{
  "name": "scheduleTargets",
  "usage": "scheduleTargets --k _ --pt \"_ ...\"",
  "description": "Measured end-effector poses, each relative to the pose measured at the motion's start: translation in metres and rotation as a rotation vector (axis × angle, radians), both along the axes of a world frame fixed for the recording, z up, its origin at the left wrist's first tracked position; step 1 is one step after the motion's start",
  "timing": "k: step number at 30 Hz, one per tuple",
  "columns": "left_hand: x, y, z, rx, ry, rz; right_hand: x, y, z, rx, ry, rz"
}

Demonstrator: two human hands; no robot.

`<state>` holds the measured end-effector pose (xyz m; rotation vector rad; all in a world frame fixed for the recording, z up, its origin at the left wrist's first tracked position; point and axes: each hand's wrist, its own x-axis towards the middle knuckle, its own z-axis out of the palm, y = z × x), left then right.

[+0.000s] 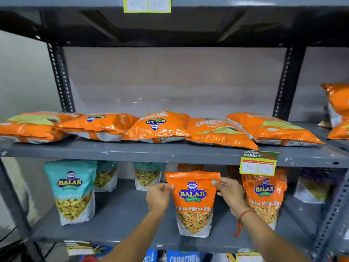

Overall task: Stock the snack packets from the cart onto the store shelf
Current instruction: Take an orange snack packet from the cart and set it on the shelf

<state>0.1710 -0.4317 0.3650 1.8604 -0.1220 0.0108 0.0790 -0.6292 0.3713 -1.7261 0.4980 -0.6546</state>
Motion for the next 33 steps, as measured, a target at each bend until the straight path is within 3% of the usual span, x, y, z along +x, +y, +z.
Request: scheduleTargets --k 13,19,27,33 --pt "0.037 -0.036 -0.025 0.057 0.084 -0.02 0.038 -0.035 -0.029 -0.016 0.061 -0.07" --pt "0.023 -0.003 -0.014 -0.111 0.075 0.023 0.035 0.009 -0.027 -0.168 -0.088 -0.411" --pt "-0.004 0.145 0.018 -0.24 -0.122 0.113 0.042 0.162 0.016 -0.303 -0.321 0.019" --pt "-0.04 0.341 -0.014 -0.141 -0.073 0.421 0.021 0.301 -0.025 -0.274 -0.171 0.468"
